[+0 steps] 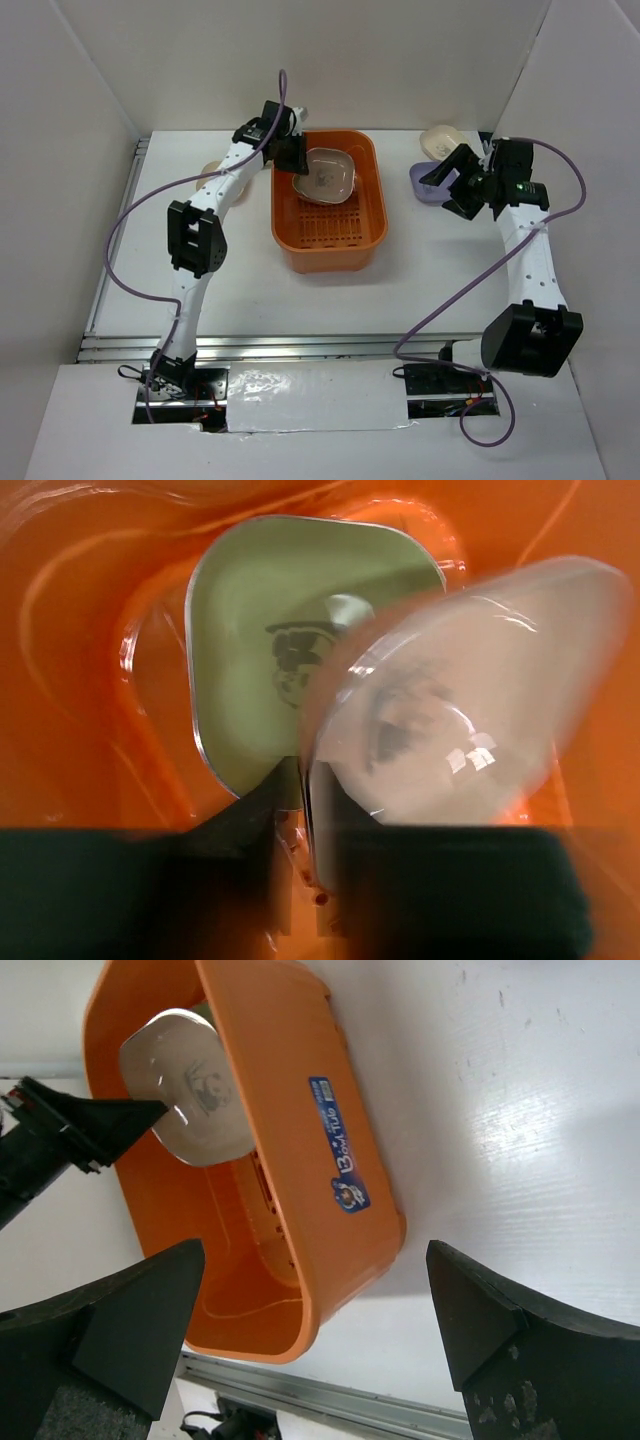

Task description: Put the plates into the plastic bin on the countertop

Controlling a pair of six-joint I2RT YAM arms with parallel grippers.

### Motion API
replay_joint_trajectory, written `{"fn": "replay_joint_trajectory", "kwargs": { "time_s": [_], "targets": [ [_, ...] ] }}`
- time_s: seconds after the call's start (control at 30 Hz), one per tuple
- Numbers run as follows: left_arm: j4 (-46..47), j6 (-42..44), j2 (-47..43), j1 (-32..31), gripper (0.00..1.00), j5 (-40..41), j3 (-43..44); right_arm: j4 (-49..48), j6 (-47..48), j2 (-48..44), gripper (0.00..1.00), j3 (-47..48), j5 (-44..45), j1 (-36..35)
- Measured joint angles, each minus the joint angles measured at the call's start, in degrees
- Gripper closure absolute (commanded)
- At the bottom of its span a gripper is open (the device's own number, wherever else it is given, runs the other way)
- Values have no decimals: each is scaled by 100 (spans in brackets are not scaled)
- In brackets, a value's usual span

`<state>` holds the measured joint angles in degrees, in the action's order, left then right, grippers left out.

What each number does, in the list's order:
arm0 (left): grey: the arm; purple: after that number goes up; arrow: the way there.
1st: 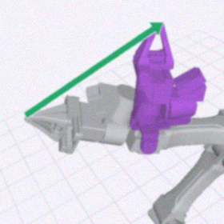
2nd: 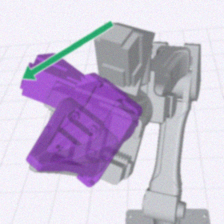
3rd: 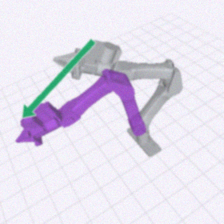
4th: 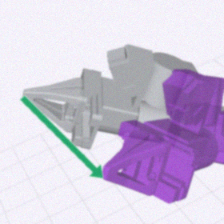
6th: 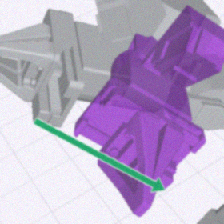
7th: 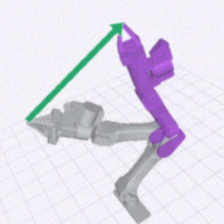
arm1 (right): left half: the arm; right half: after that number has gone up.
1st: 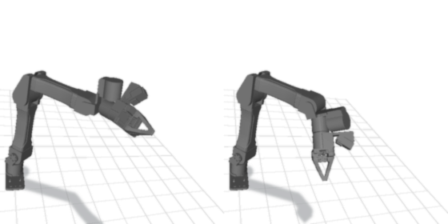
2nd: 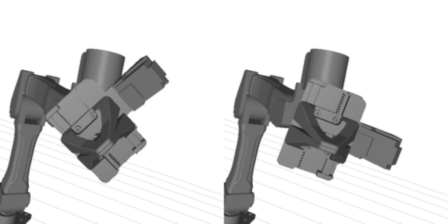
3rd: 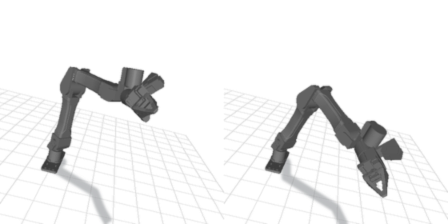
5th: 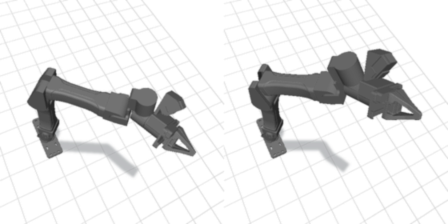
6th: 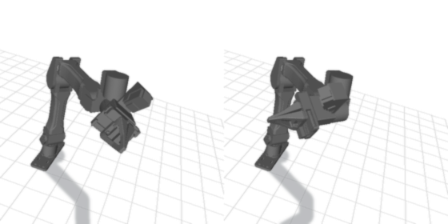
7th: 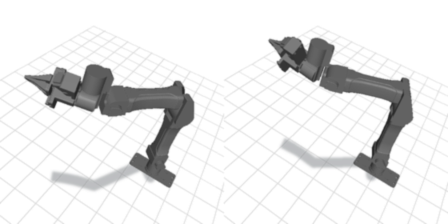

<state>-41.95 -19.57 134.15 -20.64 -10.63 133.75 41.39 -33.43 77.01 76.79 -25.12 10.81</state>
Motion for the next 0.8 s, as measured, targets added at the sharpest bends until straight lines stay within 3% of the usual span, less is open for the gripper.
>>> {"fn": "replay_joint_trajectory", "kwargs": {
  "time_s": [0.07,0.1,0.13,0.4,0.67,0.8],
  "targets": [
    [9,26,4,-17,30,168,7,-33,0,0,0,-105,-2,35],
    [26,2,4,-35,4,256,13,-28,-4,2,0,-153,-2,63],
    [94,9,2,-59,1,321,24,-28,-15,4,0,-177,0,85],
    [291,-13,-525,-361,1,866,334,-496,-365,350,0,-184,363,153],
    [579,-68,-3501,-975,1,1187,-468,-1318,-1598,2070,0,-175,1694,348],
    [459,-155,-4798,-898,1,1307,-1104,-1335,-1943,3202,0,413,2024,385]
  ]
}}
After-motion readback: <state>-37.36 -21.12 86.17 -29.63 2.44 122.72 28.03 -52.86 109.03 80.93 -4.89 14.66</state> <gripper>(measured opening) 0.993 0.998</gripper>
